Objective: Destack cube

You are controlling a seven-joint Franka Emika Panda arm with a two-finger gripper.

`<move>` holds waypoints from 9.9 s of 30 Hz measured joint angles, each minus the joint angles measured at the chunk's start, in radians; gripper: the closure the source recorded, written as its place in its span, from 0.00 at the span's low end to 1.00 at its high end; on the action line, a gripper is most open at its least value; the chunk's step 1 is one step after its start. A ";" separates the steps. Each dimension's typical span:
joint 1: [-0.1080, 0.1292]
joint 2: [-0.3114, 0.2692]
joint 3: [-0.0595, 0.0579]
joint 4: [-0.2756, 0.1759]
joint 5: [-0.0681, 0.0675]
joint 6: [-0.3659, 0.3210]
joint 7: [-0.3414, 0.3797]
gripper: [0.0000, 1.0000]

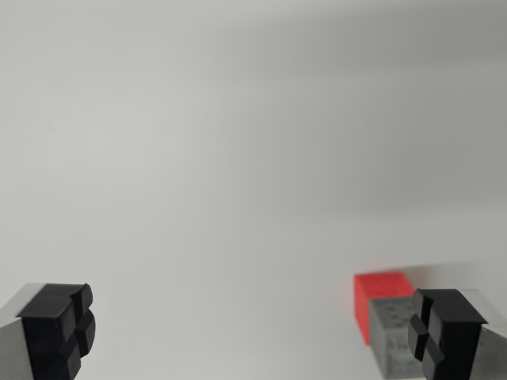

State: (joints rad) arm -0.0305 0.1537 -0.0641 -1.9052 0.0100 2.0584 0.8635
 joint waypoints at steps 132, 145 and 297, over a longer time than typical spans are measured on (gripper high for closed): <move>-0.144 0.053 -0.132 -0.724 0.111 0.765 -0.506 0.00; -0.153 0.083 -0.119 -0.718 0.131 0.790 -0.521 1.00; 0.059 -0.131 0.020 -0.756 -0.007 0.622 -0.245 1.00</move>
State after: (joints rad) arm 0.0289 0.0222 -0.0445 -2.6615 0.0030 2.6801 0.6188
